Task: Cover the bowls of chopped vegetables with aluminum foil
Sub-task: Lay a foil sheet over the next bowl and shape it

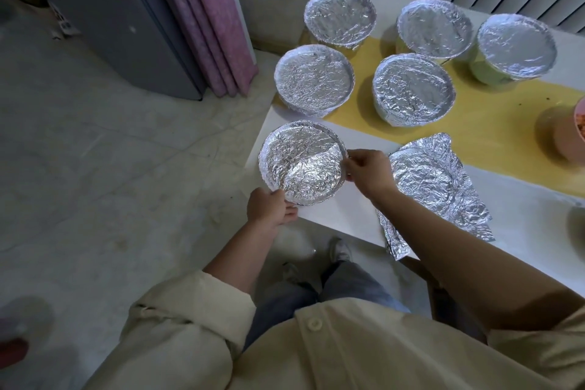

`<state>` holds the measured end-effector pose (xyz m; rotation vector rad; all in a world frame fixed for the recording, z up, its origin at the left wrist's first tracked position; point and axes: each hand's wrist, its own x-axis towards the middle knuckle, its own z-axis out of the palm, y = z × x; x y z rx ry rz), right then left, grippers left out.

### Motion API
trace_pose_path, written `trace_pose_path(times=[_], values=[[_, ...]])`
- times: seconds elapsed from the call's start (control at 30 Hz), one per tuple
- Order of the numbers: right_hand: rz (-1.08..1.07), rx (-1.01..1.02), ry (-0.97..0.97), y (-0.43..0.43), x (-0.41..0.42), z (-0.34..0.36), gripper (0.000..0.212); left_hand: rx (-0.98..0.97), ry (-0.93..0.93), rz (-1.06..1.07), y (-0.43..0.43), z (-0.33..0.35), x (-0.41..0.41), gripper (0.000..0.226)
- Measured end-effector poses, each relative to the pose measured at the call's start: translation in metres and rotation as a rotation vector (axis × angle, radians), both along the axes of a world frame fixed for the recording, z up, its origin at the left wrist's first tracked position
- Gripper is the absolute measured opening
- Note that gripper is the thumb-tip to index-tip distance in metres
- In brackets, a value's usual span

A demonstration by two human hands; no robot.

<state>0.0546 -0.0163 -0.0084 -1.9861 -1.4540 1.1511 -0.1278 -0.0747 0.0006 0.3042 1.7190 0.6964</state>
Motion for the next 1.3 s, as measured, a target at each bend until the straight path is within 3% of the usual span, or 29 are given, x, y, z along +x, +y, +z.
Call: trace_pose_path(times=[0.13,0.3,0.4,0.5,0.6,0.7,0.8,0.9,0.97,1.03,1.13,1.23,1.3], values=[[-0.073,-0.026,0.032,-0.002,-0.005,0.001,0.020,0.035,0.135,-0.057,0.008,-0.007,-0.011,0.031],[-0.161,-0.028,0.179,-0.014,-0.023,-0.002,0.024,0.097,0.318,-0.177,0.023,-0.023,-0.035,0.028],[-0.211,0.001,0.239,-0.018,-0.032,-0.010,0.013,0.095,0.309,-0.200,0.026,-0.030,-0.040,0.028],[-0.248,-0.003,0.302,-0.016,-0.030,-0.011,0.021,0.092,0.300,-0.252,0.025,-0.019,-0.034,0.032],[-0.243,-0.017,0.355,-0.016,-0.022,-0.011,0.027,0.071,0.627,-0.327,0.016,-0.007,-0.028,0.049],[-0.226,-0.027,0.422,-0.024,-0.006,-0.008,0.020,0.473,0.891,-0.217,0.004,0.009,-0.015,0.048],[-0.104,-0.058,0.477,-0.039,0.024,-0.003,0.022,0.814,0.803,-0.413,0.004,0.015,0.010,0.039],[-0.083,-0.032,0.303,-0.056,0.070,-0.009,0.023,0.808,0.582,-0.915,0.007,0.024,0.051,0.031],[-0.099,0.028,0.022,-0.070,0.106,-0.017,0.024,0.740,0.553,-1.179,0.004,0.018,0.081,0.028],[-0.027,0.089,-0.255,-0.084,0.140,-0.024,0.033,0.664,0.565,-1.294,0.004,0.007,0.111,0.028],[0.201,0.020,-0.467,-0.099,0.186,-0.035,0.061,0.526,0.604,-1.447,0.006,-0.012,0.150,0.040],[0.399,-0.105,-0.540,-0.106,0.217,-0.042,0.064,0.345,0.646,-1.546,0.008,-0.027,0.179,0.056],[0.466,-0.071,-0.524,-0.110,0.231,-0.045,0.059,0.257,0.657,-1.525,0.007,-0.033,0.197,0.060]])
